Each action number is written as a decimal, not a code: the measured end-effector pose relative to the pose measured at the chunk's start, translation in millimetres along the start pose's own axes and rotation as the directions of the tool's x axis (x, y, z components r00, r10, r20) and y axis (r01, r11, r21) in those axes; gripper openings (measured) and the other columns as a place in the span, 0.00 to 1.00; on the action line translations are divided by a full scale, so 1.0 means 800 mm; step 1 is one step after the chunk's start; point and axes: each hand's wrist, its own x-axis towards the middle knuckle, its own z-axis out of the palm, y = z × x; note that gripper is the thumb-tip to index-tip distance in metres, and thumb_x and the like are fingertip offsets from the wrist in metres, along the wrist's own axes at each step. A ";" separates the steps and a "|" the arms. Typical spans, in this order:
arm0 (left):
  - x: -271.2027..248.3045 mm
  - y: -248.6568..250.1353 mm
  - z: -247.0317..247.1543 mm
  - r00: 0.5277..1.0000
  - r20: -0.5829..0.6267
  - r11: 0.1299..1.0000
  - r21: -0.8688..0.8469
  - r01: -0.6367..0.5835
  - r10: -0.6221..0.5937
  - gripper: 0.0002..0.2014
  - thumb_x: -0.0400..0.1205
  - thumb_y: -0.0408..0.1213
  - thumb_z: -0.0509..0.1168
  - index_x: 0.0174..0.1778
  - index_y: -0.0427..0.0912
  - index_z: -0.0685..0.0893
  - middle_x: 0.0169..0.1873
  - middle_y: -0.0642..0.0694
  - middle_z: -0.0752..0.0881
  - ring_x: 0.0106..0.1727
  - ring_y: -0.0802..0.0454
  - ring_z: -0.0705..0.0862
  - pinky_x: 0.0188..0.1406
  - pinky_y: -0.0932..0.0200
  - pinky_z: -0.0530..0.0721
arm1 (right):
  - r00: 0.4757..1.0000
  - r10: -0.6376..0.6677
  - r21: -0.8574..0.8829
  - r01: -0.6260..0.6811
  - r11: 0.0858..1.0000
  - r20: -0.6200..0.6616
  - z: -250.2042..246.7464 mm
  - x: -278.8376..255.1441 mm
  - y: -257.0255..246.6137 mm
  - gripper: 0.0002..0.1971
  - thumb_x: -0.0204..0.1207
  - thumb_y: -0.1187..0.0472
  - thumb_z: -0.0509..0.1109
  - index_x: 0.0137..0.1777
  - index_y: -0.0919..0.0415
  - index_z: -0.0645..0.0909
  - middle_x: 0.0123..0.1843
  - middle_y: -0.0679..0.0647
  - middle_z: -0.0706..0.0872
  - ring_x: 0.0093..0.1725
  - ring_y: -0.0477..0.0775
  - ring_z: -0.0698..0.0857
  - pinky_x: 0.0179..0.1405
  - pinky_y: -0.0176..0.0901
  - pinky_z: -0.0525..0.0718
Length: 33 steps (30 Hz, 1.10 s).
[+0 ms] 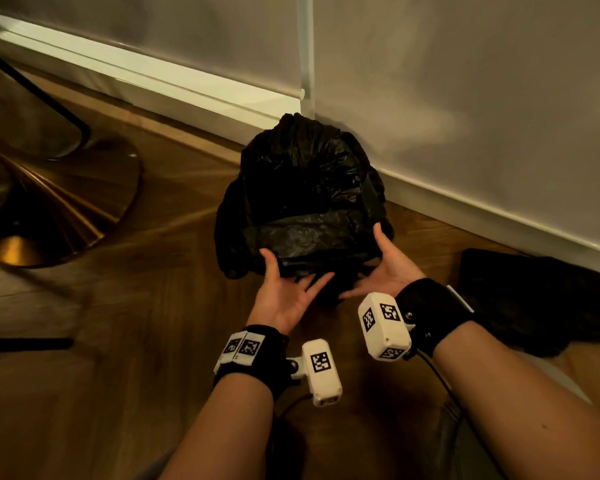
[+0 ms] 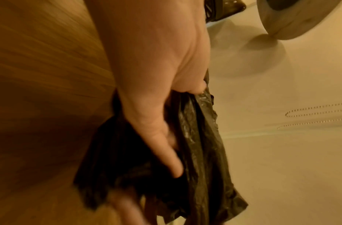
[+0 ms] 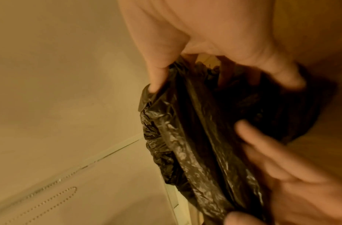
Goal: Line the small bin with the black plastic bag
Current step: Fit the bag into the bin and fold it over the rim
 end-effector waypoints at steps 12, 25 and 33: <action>0.008 -0.004 -0.006 0.994 -0.110 1.000 -0.016 -0.023 0.021 0.41 0.78 0.71 0.48 0.82 0.48 0.63 0.76 0.36 0.72 0.73 0.37 0.75 0.65 0.41 0.80 | 0.979 -0.187 0.120 0.176 0.977 0.081 0.007 0.012 -0.008 0.39 0.77 0.30 0.48 0.77 0.58 0.69 0.73 0.62 0.77 0.66 0.65 0.79 0.66 0.55 0.76; 0.022 0.057 -0.008 0.963 -0.238 0.987 -0.071 -0.147 0.127 0.30 0.83 0.61 0.54 0.77 0.48 0.73 0.64 0.41 0.84 0.55 0.45 0.85 0.28 0.58 0.88 | 0.980 -0.189 0.215 0.198 0.956 -0.062 0.000 0.035 -0.036 0.24 0.81 0.42 0.60 0.49 0.63 0.86 0.39 0.68 0.92 0.34 0.69 0.91 0.26 0.59 0.89; 0.036 0.068 -0.014 0.989 -0.139 0.997 0.060 -0.049 0.057 0.45 0.68 0.79 0.54 0.76 0.54 0.70 0.66 0.39 0.79 0.66 0.35 0.77 0.72 0.34 0.72 | 0.969 -0.178 0.152 0.205 0.967 -0.171 -0.011 0.043 -0.048 0.29 0.78 0.37 0.61 0.71 0.56 0.76 0.63 0.66 0.81 0.62 0.70 0.79 0.59 0.66 0.76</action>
